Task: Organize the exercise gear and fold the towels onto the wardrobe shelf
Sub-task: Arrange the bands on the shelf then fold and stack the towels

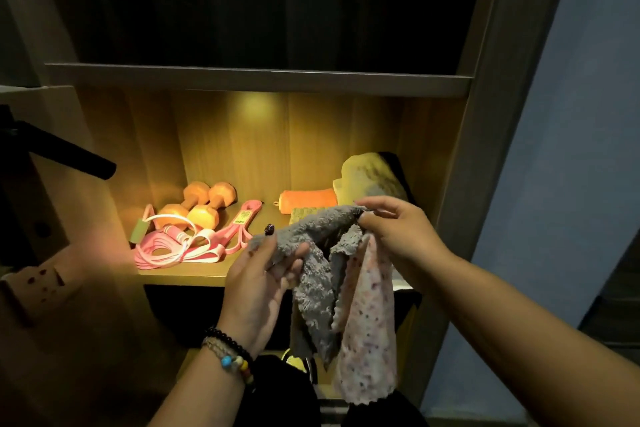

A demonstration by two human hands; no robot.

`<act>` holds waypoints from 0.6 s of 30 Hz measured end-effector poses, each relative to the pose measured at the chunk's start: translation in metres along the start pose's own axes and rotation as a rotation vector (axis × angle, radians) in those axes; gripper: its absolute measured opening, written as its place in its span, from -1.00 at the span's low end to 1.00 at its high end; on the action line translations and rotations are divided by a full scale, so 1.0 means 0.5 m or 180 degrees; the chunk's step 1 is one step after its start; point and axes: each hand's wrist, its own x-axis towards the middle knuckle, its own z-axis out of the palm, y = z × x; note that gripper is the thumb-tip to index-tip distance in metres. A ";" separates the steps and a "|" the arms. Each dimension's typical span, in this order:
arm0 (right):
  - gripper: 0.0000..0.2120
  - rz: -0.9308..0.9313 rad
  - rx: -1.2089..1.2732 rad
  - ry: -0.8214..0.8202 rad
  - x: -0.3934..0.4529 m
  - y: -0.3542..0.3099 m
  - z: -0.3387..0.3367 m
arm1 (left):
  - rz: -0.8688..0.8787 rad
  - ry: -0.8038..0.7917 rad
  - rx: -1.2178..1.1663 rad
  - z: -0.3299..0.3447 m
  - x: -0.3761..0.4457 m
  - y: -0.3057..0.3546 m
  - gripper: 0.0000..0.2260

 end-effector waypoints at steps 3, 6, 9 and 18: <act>-0.78 0.0142 0.0309 0.0027 0.055 -0.013 0.001 | 0.0303 0.0145 0.0151 0.020 0.041 0.004 -0.94; -0.76 0.0244 0.0634 -0.0064 0.110 -0.016 0.008 | 0.0656 0.0479 0.0260 0.030 0.089 0.008 -0.89; -0.68 0.0363 0.0635 -0.0243 0.155 -0.005 0.025 | 0.0905 0.0767 0.0295 0.039 0.136 0.014 -0.83; -0.69 0.0351 0.0079 -0.0251 0.257 -0.010 0.132 | 0.0887 0.1507 0.0818 -0.060 0.248 0.037 -0.82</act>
